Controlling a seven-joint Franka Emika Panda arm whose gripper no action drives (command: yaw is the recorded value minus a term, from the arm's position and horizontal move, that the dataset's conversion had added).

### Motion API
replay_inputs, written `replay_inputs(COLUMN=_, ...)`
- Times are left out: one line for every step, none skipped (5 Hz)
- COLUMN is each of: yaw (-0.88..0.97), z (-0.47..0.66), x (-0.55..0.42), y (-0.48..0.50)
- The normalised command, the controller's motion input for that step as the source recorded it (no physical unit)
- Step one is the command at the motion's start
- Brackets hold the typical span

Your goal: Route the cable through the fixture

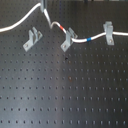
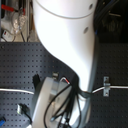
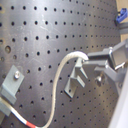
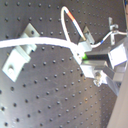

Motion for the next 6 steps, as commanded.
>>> replay_inputs(yaw=0.67, z=0.29, x=-0.235, y=0.343)
replay_inputs(yaw=0.71, z=0.36, x=-0.202, y=0.372)
replay_inputs(yaw=0.70, z=0.32, x=-0.149, y=0.362)
replay_inputs(yaw=0.71, z=0.27, x=-0.087, y=0.297)
replay_inputs(yaw=0.43, z=-0.03, x=-0.134, y=-0.029)
replay_inputs(yaw=0.14, z=-0.22, x=-0.223, y=-0.229)
